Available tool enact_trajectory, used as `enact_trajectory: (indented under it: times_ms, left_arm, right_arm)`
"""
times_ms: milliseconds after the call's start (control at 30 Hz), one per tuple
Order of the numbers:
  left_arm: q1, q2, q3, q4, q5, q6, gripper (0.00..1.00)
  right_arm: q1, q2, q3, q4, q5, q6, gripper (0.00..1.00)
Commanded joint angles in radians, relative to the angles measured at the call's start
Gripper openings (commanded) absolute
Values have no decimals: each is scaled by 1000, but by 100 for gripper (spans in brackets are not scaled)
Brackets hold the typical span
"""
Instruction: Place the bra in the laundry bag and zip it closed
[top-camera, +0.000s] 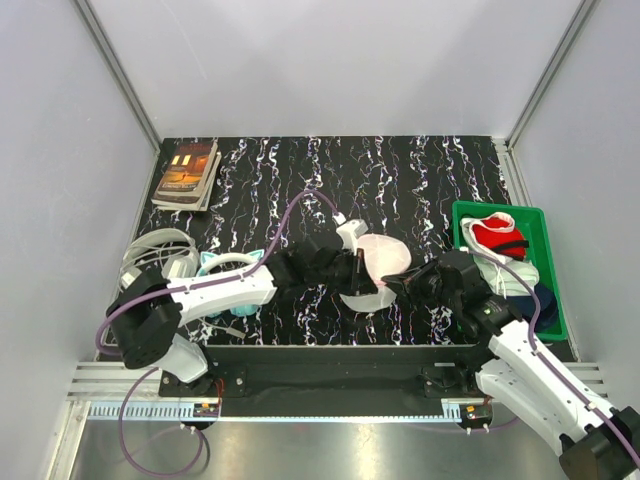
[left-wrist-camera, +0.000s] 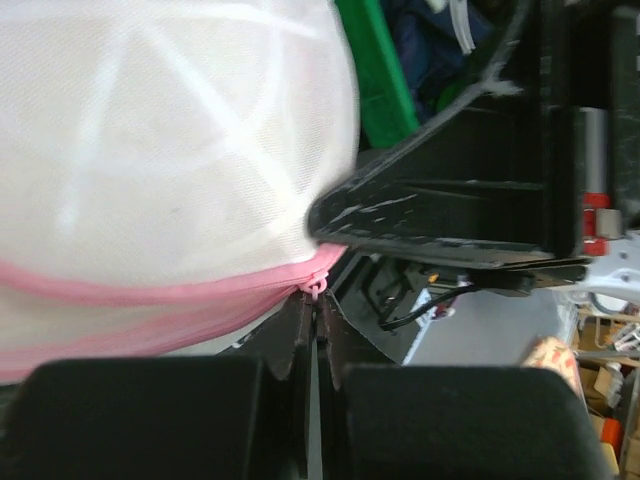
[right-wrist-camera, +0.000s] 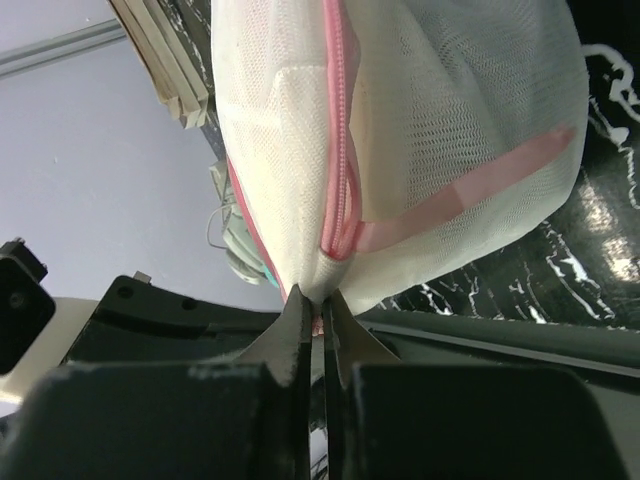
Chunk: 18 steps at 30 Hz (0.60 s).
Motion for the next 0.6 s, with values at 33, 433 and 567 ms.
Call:
enact_trajectory:
  times_ms: [33,433,567]
  left_arm:
    - [87,-97,-23,-178,-159,56,0]
    - [209,-280,-87,-200,-28,145,0]
    - [144,-325,-100,-146,22,99,0]
  right_arm:
    - [-25,3,-3,8,67,-116,0]
    - [-155,319,334,36,-215,-663,0]
    - [-157,529,509,31,-304,-784,0]
